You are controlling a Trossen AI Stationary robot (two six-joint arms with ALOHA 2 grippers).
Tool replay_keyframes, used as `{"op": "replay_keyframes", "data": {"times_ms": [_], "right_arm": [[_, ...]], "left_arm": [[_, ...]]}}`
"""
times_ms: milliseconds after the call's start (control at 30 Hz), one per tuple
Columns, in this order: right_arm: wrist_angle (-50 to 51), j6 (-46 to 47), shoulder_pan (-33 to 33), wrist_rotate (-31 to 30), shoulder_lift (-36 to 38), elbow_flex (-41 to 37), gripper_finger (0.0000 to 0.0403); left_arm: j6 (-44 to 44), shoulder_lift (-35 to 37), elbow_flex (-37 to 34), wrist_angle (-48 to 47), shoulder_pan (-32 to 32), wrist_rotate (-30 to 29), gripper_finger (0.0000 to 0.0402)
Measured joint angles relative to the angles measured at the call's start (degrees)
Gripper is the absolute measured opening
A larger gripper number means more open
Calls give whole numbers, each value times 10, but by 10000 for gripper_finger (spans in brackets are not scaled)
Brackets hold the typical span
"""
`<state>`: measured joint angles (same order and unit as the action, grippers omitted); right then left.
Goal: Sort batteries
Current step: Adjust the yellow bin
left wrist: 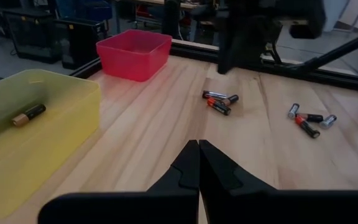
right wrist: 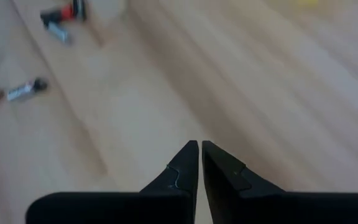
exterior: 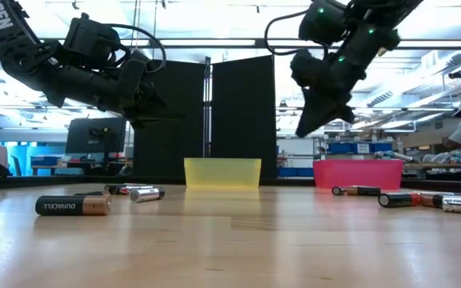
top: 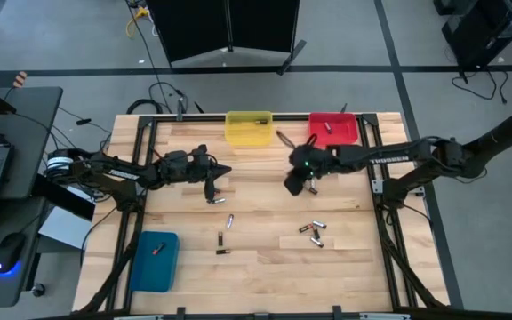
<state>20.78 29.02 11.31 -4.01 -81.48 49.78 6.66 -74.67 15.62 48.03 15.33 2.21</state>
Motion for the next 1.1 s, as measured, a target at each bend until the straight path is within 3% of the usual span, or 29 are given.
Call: {"op": "replay_keyframes", "data": {"times_ms": [167,500,633,800,967,1100], "right_arm": [[-57,-21,50,5,0,0,45],[-154,8,137,3,0,0,148],[-172,14,165,1,-26,13,169],[-154,2,179,4,-132,112,169],[-37,-12,210,-20,-234,250,170],[17,-16,232,-23,-298,318,167]], "left_arm": [[0,0,0,0,0,-1,6],[-1,0,0,0,0,-2,6],[-1,0,0,0,0,-7,6],[-1,0,0,0,0,-9,6],[-2,0,0,-3,0,-10,6],[-3,0,0,-3,0,-10,6]]}}
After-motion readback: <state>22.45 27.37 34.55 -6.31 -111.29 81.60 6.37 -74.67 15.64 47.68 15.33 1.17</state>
